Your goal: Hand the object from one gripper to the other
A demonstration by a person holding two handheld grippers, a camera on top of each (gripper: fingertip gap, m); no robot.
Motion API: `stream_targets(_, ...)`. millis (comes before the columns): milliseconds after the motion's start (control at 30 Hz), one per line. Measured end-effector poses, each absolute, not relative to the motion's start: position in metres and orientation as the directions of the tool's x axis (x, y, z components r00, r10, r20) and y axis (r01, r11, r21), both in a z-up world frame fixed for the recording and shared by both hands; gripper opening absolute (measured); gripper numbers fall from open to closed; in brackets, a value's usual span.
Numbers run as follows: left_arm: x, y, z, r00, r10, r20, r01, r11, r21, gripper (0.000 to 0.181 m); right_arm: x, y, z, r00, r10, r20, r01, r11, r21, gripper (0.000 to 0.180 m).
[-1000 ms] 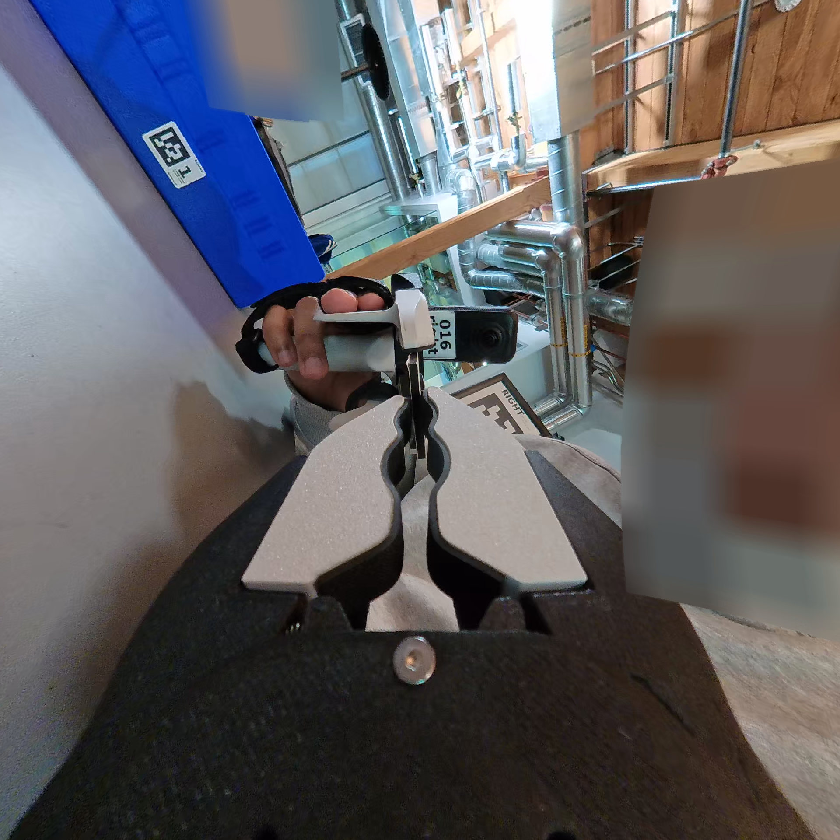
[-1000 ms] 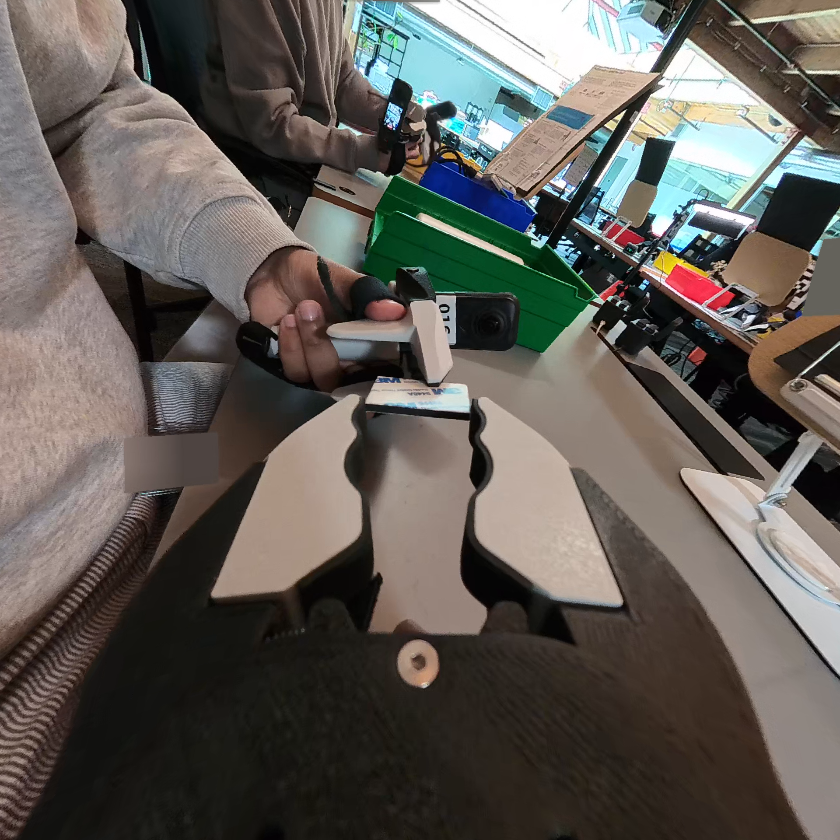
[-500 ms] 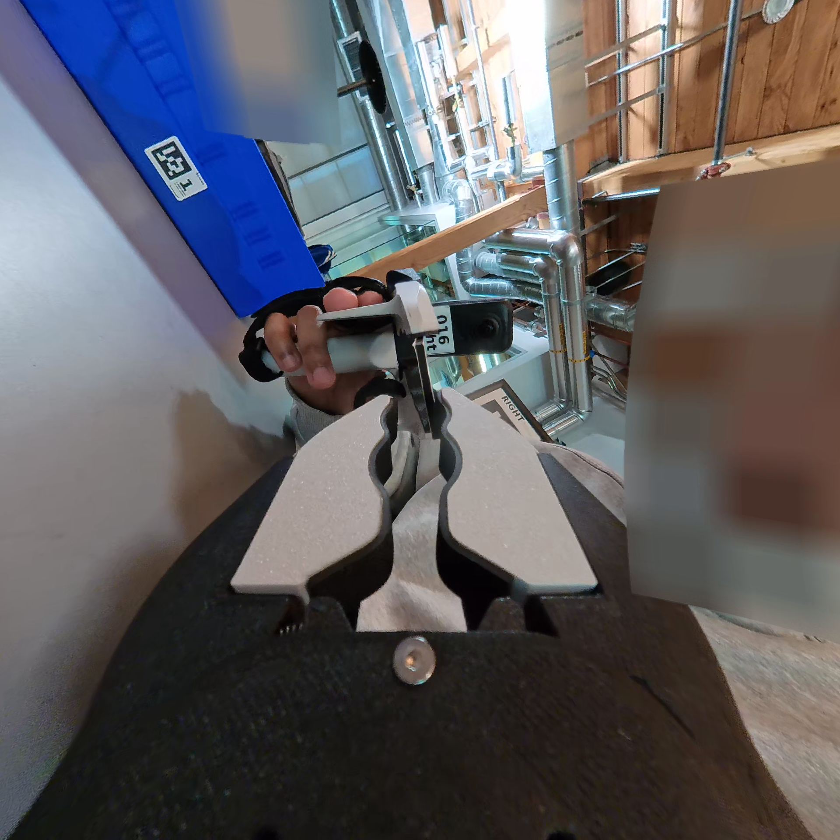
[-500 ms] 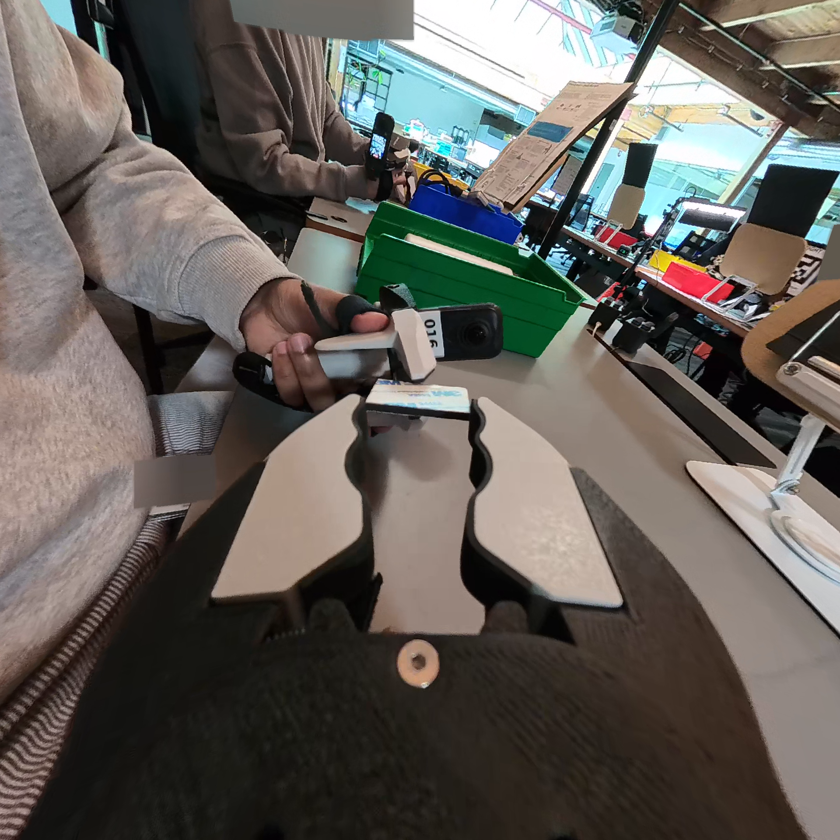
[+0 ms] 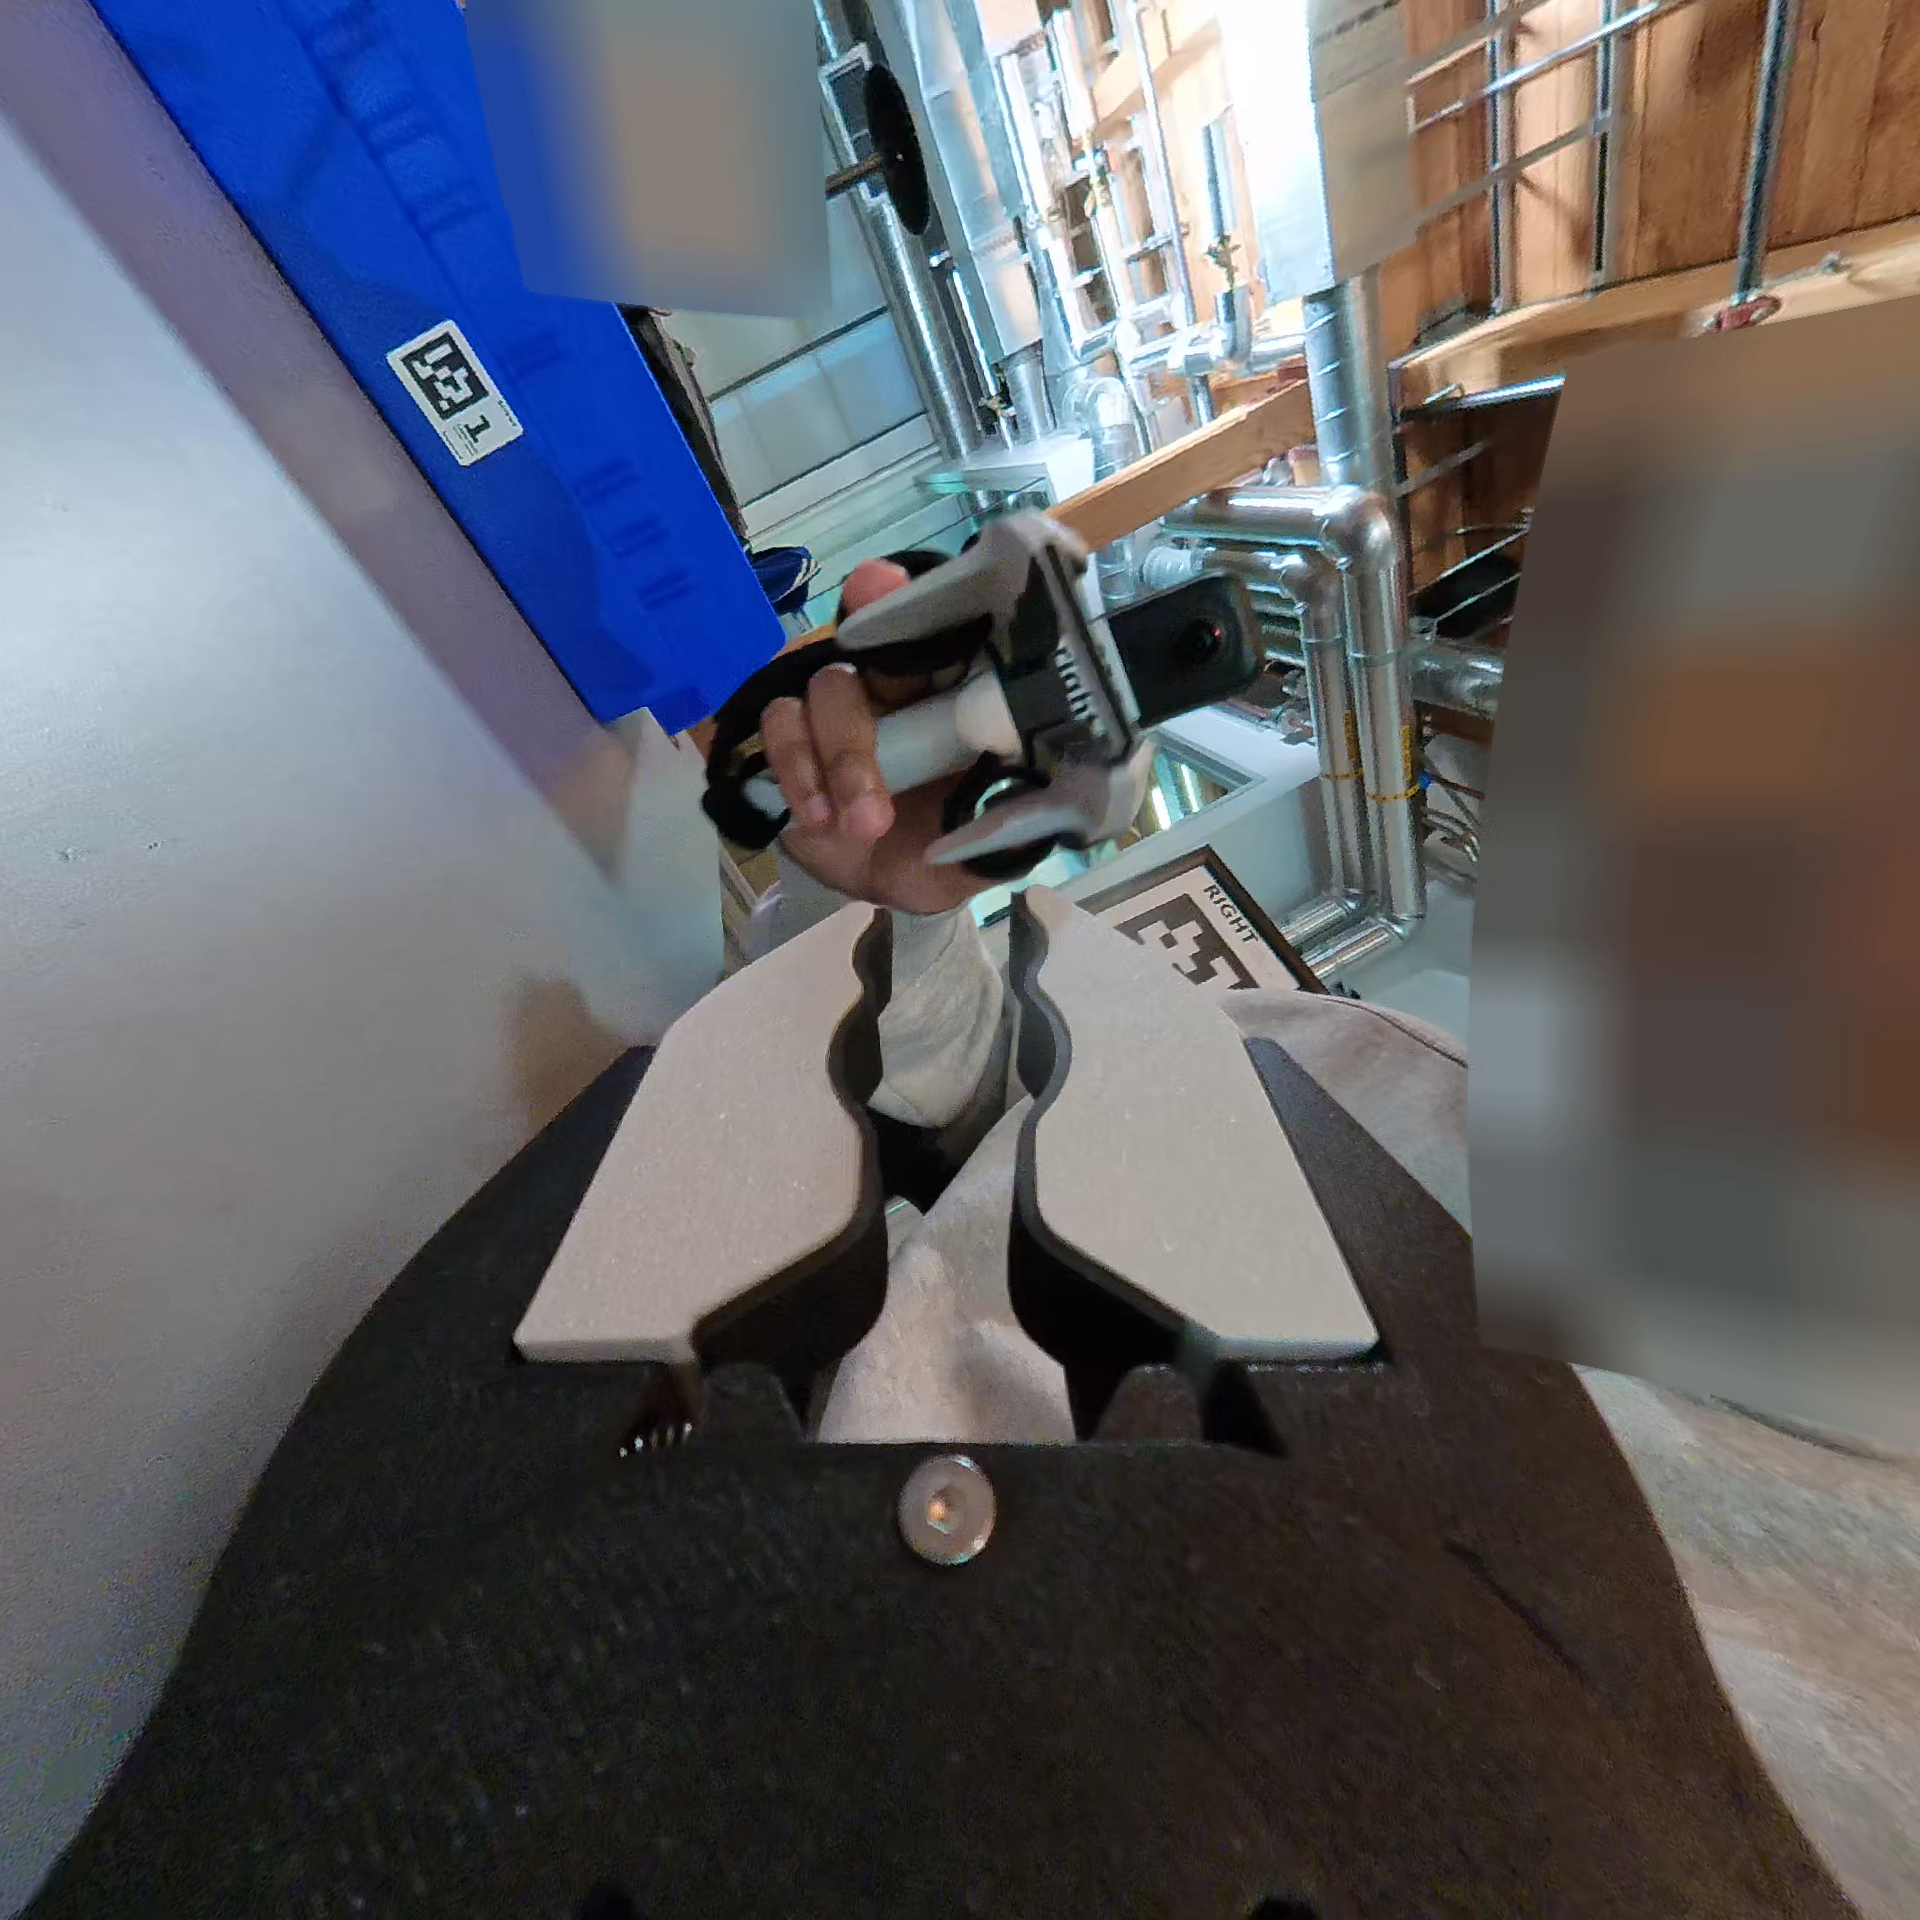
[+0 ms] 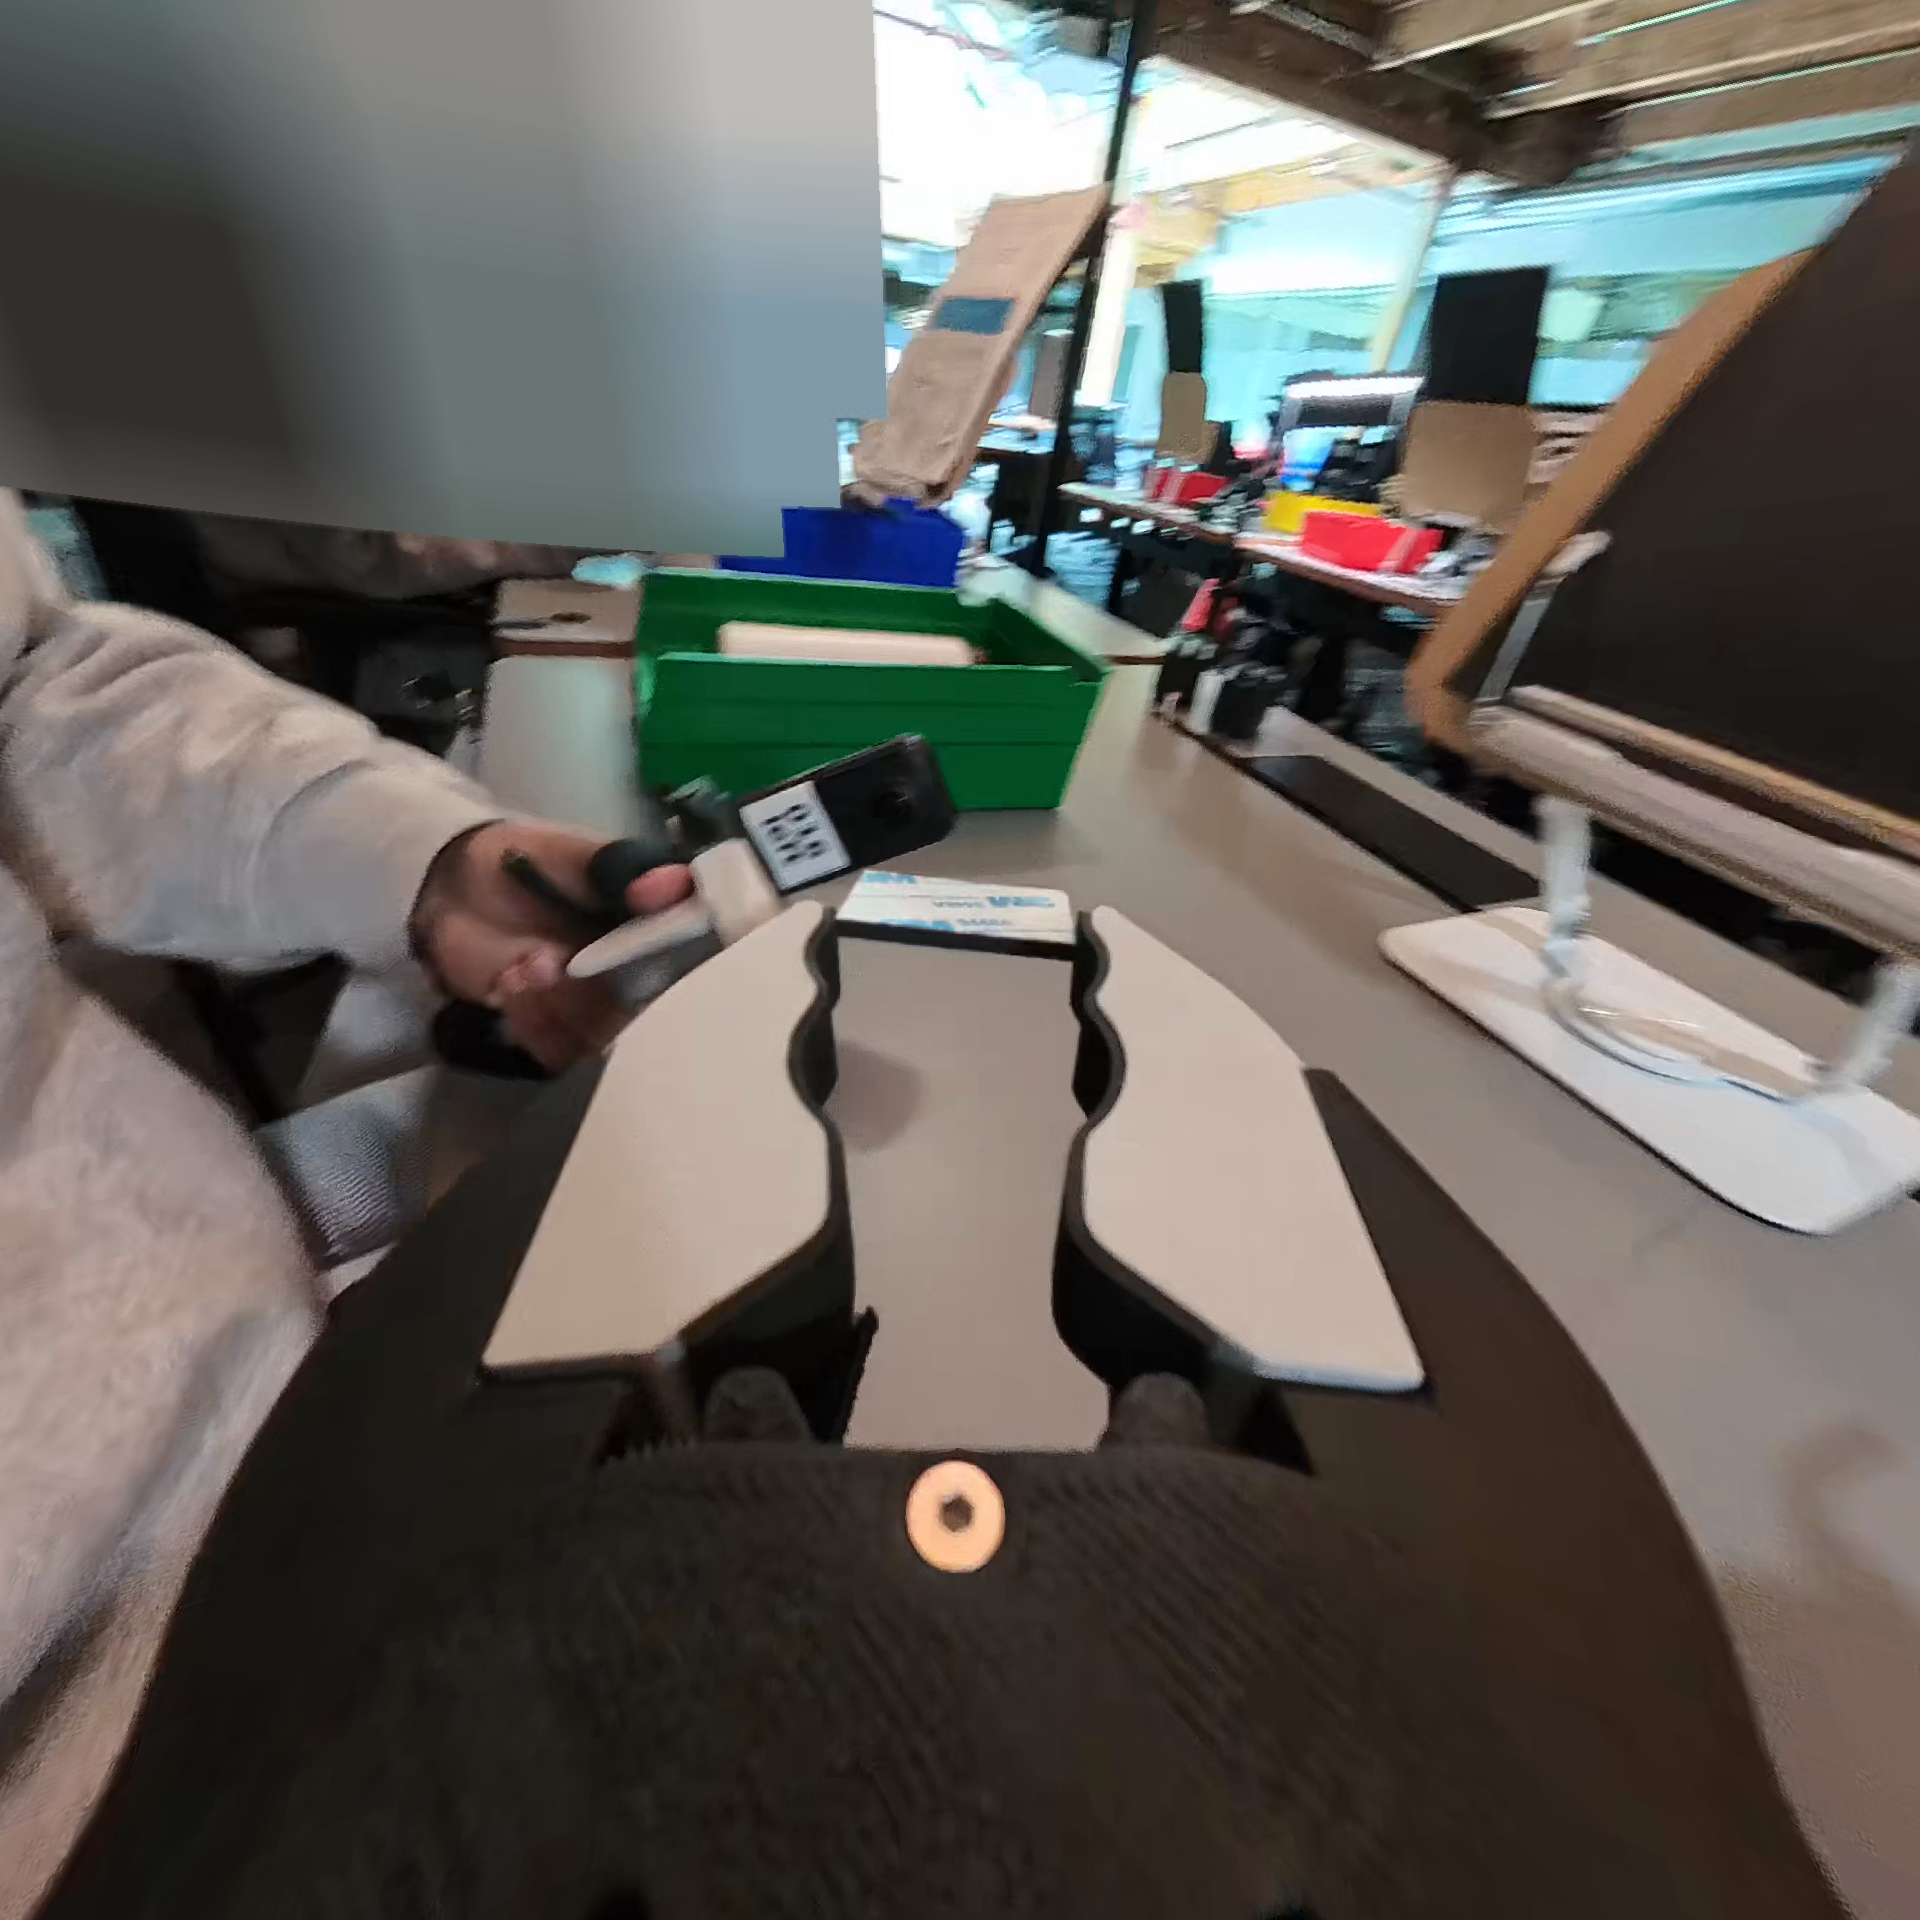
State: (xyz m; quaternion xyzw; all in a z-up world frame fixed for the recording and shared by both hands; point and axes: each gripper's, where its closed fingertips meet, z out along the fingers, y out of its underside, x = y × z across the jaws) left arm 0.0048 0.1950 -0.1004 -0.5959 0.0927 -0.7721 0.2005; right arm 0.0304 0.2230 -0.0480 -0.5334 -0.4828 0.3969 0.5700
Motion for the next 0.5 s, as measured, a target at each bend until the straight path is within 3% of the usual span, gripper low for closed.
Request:
stream_targets(267,0.007,0.194,-0.106,-0.191,-0.422,0.886,0.188,-0.902,-0.389,0.022,0.175,0.304,0.008,0.718,0.686,0.117,0.064,0.103,-0.993,0.044)
stream_targets(500,0.006,0.2,-0.11,-0.18,-0.408,0.895,0.207,-0.905,-0.371,0.021,0.324,0.339,-0.014,0.905,0.425,-0.005,0.042,-0.099,-0.994,0.043)
